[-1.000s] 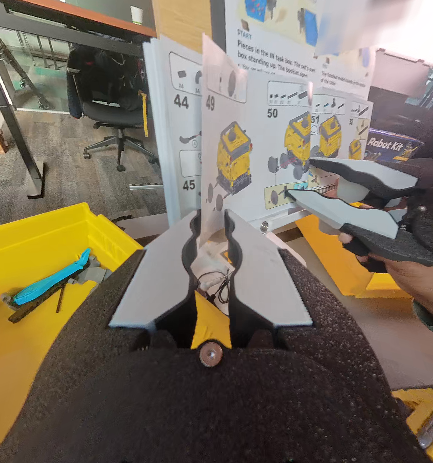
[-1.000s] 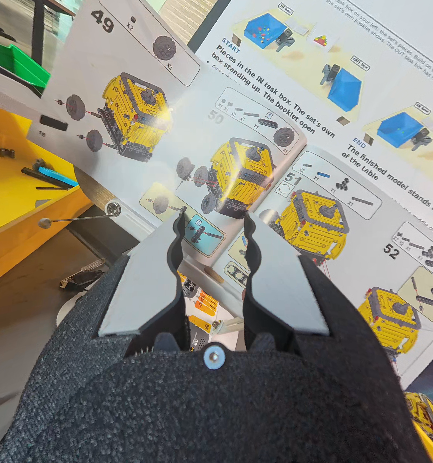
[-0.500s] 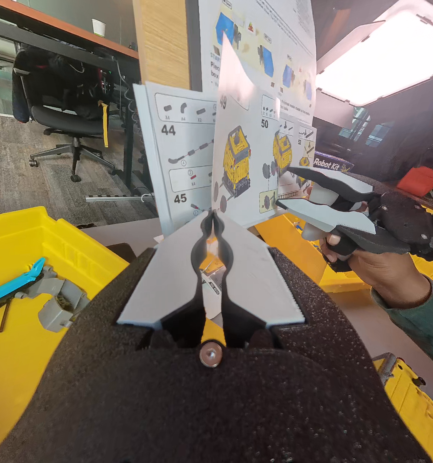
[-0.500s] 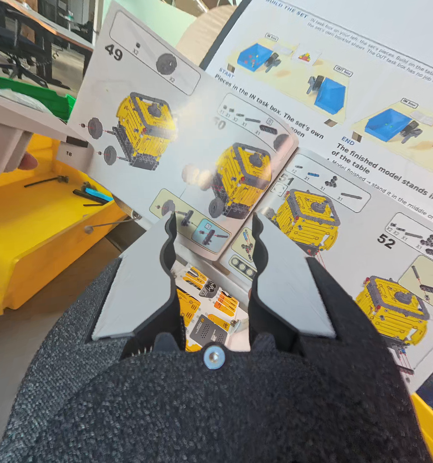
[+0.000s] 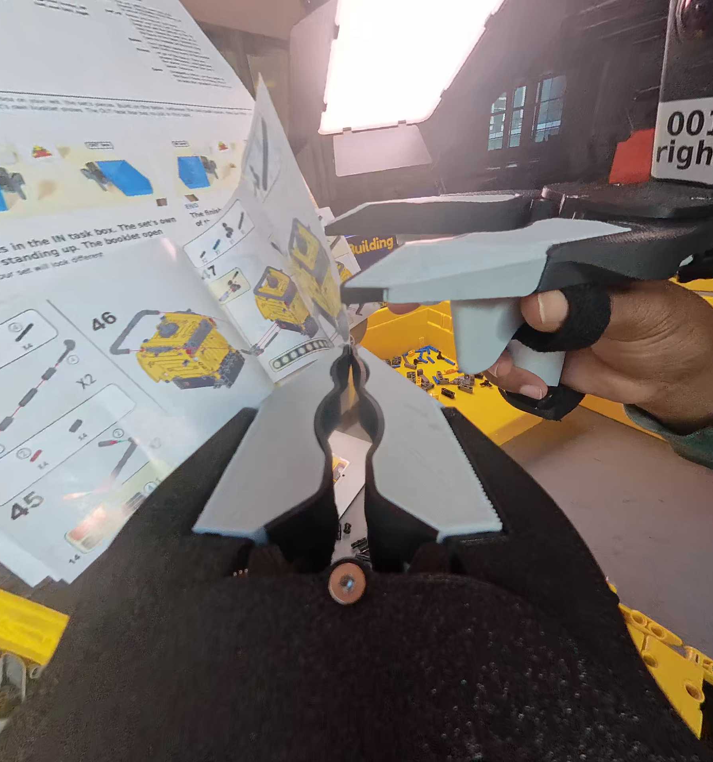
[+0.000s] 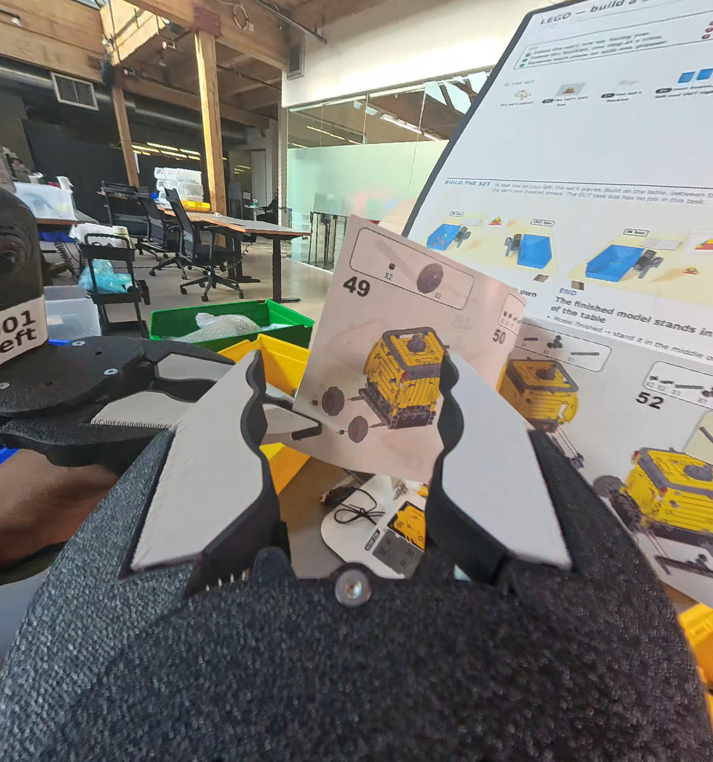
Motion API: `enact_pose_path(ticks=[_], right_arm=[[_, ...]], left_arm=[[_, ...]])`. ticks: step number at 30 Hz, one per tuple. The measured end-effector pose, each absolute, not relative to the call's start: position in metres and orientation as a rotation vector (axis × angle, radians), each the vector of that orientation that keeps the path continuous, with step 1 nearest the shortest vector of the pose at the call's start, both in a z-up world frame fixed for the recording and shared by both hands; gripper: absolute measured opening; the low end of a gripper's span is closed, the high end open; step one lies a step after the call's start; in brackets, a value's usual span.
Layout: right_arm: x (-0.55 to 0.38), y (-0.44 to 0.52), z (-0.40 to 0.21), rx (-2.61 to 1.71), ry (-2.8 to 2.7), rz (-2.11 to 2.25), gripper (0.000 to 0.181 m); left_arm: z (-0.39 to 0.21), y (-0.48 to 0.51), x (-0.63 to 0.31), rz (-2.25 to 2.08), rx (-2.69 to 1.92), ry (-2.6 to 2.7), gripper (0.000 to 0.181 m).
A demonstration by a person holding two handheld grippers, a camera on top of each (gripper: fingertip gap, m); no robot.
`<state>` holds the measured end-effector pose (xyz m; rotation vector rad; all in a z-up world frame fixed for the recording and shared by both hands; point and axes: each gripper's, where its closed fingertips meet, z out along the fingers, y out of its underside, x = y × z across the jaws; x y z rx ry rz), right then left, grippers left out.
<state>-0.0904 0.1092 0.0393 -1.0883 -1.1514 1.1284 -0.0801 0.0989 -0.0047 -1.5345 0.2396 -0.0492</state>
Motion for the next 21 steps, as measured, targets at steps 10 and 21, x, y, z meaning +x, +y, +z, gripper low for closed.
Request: enact_pose_path(ticks=[10,21], right_arm=[[-0.024,0.169,0.019,-1.145,-1.047,0.976,0.003],[0.004,0.240,0.006,-1.274,-0.844,1.073,0.000]], left_arm=[[-0.021,0.127,-0.031,-0.048,-1.554,0.342,0.007],[-0.031,0.121,-0.057,-0.080,-1.569,0.261,0.011]])
